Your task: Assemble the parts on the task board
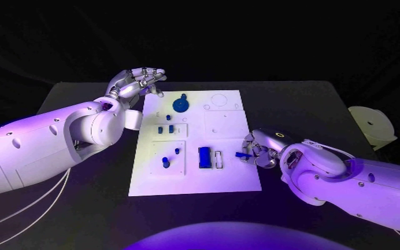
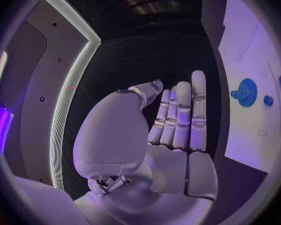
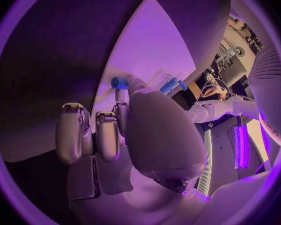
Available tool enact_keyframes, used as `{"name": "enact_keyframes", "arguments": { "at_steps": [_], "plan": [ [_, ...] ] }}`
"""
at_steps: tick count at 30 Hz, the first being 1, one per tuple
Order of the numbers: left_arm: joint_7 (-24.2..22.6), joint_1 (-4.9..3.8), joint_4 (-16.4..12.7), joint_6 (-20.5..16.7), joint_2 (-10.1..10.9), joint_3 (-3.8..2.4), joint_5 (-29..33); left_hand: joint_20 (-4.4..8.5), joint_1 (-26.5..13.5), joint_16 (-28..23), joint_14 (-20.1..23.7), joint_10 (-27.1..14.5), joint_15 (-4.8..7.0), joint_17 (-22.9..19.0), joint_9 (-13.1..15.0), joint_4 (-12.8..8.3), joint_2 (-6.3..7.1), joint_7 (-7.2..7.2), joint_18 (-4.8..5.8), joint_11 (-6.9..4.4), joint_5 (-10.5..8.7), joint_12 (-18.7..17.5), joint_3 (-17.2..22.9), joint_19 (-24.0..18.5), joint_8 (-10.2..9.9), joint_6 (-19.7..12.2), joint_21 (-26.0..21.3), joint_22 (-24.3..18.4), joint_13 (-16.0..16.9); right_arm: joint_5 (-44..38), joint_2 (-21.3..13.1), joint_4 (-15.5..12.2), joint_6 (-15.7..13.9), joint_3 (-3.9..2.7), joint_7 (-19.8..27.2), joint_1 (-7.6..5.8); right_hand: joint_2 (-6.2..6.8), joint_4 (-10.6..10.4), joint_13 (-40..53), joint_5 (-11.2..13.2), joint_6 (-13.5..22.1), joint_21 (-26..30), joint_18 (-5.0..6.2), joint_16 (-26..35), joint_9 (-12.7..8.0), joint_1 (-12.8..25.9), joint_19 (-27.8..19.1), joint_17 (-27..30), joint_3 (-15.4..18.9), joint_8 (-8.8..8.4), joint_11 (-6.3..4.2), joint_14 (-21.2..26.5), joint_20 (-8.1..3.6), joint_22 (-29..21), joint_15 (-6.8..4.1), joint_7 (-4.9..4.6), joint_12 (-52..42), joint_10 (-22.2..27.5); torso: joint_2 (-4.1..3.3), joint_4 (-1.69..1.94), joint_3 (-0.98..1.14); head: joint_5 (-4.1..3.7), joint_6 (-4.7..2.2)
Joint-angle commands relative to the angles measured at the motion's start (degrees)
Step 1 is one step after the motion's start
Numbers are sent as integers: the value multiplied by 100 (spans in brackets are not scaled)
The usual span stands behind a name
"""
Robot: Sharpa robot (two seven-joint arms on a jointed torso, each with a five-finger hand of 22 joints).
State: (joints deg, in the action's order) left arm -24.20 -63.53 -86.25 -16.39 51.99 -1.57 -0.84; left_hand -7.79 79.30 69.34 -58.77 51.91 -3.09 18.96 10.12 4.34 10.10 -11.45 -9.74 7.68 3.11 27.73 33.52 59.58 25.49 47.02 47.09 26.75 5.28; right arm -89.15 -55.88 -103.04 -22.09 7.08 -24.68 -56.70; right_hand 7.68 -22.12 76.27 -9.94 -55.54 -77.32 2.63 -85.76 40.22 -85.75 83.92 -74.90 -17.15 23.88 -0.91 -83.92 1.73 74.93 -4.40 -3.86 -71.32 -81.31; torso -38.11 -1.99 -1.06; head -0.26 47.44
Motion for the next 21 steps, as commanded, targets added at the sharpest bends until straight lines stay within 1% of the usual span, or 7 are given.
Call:
{"name": "enact_keyframes", "arguments": {
  "at_steps": [1, 2, 6, 8, 9, 12, 21],
  "plan": [
    [-29, -2, -13, 71, -4, -4, -17, -34, -56, 22, 40, -30, -9, -6, 8, 24, 6, -7, -84, 6, 12, 25, -2, 19, 26, -53, -40, -8, 7, 88, -21, -47, 35, 49, -152, 53, 234, 1348, -66, 1, -6, -30, -9, -22, 173, 724, 140, -465, -2008, 164, -19, -400, 27, 1171, 19, -3, -47, -66, 4, -2, -1, 9, -7],
    [-29, -2, -13, 71, -4, -4, -17, -34, -56, 22, 40, -30, -9, -6, 8, 24, 6, -7, -84, 6, 12, 25, -2, 19, 26, -53, -40, -8, 7, 134, -24, -70, 0, 48, -143, 48, 234, 1348, -66, 1, -6, -30, -9, -22, 173, 724, 140, -465, -2008, 164, -19, -400, 27, 1171, 19, -3, -47, -66, 2, -1, -1, 7, -8],
    [-28, -2, -14, 75, -8, -4, -17, -34, -56, 22, 40, -30, -9, -6, 8, 24, 6, -7, -84, 6, 12, 25, -2, 19, 26, -53, -40, -8, 7, 390, -3, -188, -177, 42, -71, 4, 258, 1682, -56, -150, 22, -26, -7, -19, 282, 1189, 138, -468, -2444, 241, 19, -401, 29, 1169, 12, 10, -45, -75, -1, -1, 0, -3, -15],
    [-28, -2, -14, 76, -11, -4, -17, -34, -56, 22, 40, -30, -9, -6, 8, 24, 6, -7, -84, 6, 12, 25, -2, 19, 26, -53, -40, -8, 7, 502, 18, -226, -243, 40, -37, -14, 258, 1682, -56, -150, 22, -26, -7, -19, 282, 1189, 138, -468, -2444, 241, 19, -401, 29, 1169, 12, 10, -45, -75, -1, -3, -1, -4, -16],
    [-28, -2, -14, 76, -12, -4, -17, -34, -56, 22, 40, -30, -9, -6, 8, 24, 6, -7, -84, 6, 12, 25, -2, 19, 26, -53, -40, -8, 7, 555, 31, -243, -275, 38, -19, -21, 250, 1758, -57, -167, 28, -24, -7, -17, 306, 1311, 137, -466, -2515, 256, 20, -401, 29, 1168, 11, 11, -39, -76, -1, -1, -1, -4, -18],
    [-27, -2, -14, 76, -12, -4, -17, -34, -56, 22, 40, -30, -9, -6, 8, 24, 6, -7, -84, 6, 12, 25, -2, 19, 26, -53, -40, -8, 7, 718, 80, -288, -369, 35, 46, -37, 251, 1787, -50, -165, 31, -19, -6, -19, 319, 1401, 136, -471, -2533, 265, 18, -402, 30, 1167, 11, 16, -47, -83, -3, 8, 4, -8, -16],
    [-27, -2, -16, 83, -19, -4, -17, -34, -52, 26, 42, -38, -8, -9, 11, 20, -3, -7, -85, 5, 12, 37, 8, 23, 38, -64, -44, -11, 10, 1099, 267, -281, -432, 33, 191, -42, 253, 1815, -36, -163, 28, -24, -6, -25, 343, 1612, 138, -486, -2522, 281, 5, -406, 27, 1167, 3, 39, -61, -94, -2, -2, -2, -6, -16]
  ]
}}
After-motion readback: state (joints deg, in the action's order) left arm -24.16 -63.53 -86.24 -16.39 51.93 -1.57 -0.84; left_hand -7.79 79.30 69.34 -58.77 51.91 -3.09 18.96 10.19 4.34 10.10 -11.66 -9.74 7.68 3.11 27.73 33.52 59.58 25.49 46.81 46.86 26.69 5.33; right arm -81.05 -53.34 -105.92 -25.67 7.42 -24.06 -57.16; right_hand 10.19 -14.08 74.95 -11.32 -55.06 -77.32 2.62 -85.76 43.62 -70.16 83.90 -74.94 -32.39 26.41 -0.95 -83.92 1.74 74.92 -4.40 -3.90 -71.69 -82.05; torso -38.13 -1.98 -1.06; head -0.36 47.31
